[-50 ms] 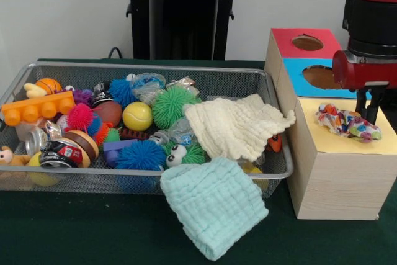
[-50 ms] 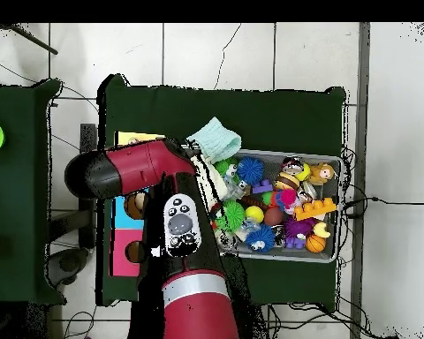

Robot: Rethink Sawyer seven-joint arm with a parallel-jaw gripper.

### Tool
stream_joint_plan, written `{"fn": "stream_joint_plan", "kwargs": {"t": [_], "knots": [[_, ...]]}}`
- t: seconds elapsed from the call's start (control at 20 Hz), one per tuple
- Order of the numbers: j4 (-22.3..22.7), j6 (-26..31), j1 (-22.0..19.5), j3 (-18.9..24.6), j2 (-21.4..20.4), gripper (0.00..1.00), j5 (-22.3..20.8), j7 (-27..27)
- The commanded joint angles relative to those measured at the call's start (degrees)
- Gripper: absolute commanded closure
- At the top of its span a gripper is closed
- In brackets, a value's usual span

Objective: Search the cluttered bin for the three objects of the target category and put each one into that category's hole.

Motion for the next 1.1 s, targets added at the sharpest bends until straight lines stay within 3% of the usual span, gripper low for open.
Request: {"fn": "stream_joint_plan", "kwargs": {"t": [0.05, 0.4, 1.1], "knots": [[6.1, 5.5, -0.7, -0.4, 5.8, 1.0, -2.5, 0.9], [7.0, 12.4, -1.1, 0.7, 1.7, 1.0, 0.3, 0.4], [8.5, 17.9, -1.8, 1.7, -3.0, 1.0, 1.7, -0.1]]}}
